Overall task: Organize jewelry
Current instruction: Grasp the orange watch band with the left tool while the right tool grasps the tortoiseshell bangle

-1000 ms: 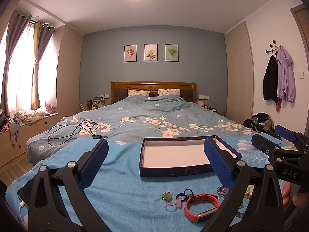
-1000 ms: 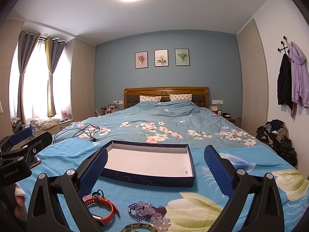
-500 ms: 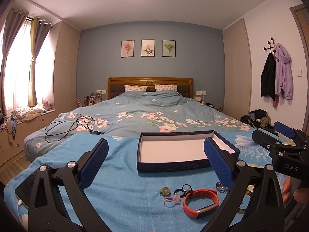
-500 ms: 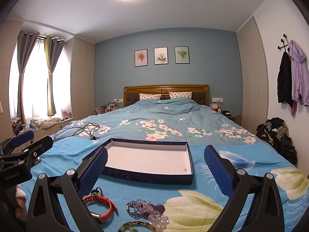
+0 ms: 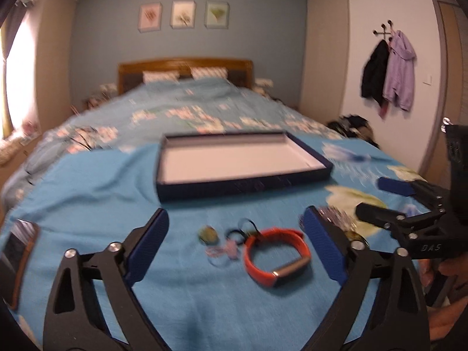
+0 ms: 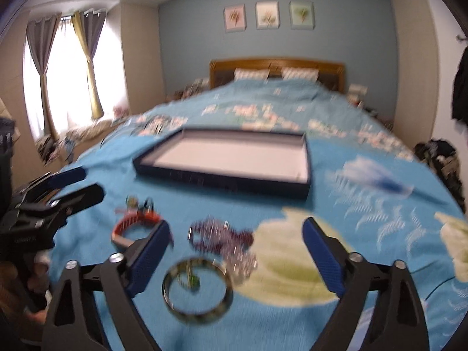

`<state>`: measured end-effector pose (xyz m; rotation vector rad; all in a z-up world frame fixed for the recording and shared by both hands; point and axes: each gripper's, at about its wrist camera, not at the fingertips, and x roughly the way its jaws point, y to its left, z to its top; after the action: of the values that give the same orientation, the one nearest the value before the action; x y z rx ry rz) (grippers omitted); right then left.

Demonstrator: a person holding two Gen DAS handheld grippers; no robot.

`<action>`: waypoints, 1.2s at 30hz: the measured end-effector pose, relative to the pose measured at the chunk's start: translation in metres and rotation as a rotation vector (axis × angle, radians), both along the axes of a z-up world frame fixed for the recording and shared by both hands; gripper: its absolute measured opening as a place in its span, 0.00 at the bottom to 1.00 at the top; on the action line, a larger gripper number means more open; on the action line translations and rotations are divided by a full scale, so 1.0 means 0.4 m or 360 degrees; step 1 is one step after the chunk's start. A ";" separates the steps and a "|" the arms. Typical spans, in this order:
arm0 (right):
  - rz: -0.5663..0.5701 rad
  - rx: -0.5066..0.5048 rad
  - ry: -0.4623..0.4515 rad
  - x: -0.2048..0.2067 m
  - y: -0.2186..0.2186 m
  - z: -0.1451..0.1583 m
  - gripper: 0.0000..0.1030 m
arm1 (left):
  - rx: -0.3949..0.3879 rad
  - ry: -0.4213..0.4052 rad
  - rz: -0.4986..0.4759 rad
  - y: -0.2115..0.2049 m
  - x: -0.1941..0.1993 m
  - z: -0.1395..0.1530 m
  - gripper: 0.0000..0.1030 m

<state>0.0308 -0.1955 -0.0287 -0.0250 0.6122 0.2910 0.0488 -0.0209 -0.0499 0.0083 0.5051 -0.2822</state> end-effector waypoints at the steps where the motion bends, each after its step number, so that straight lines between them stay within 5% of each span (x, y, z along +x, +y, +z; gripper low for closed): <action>1: 0.0021 0.0001 0.0036 -0.001 0.001 -0.011 0.75 | -0.0007 0.0032 -0.0028 -0.004 0.009 -0.009 0.80; 10: 0.0156 0.0023 0.0313 -0.007 -0.005 -0.073 0.34 | -0.0043 0.0198 -0.0206 -0.034 0.031 -0.073 0.63; 16: 0.0151 0.0052 0.0375 0.005 -0.013 -0.076 0.16 | -0.0065 0.0361 -0.0233 -0.042 0.040 -0.097 0.42; 19: 0.0170 0.0048 0.0391 0.009 -0.015 -0.075 0.07 | -0.0117 0.0414 -0.0247 -0.021 0.050 -0.097 0.39; 24: 0.0184 0.0078 0.0392 0.010 -0.023 -0.068 0.06 | -0.0158 0.0497 -0.0280 -0.004 0.073 -0.098 0.27; 36: 0.0207 0.0127 0.0354 0.014 -0.031 -0.046 0.06 | -0.0053 0.0716 -0.0395 -0.015 0.140 -0.107 0.25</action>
<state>0.0364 -0.2081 -0.0470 0.0450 0.8208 0.4481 0.1047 -0.0267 -0.0927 -0.0260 0.9492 -0.5408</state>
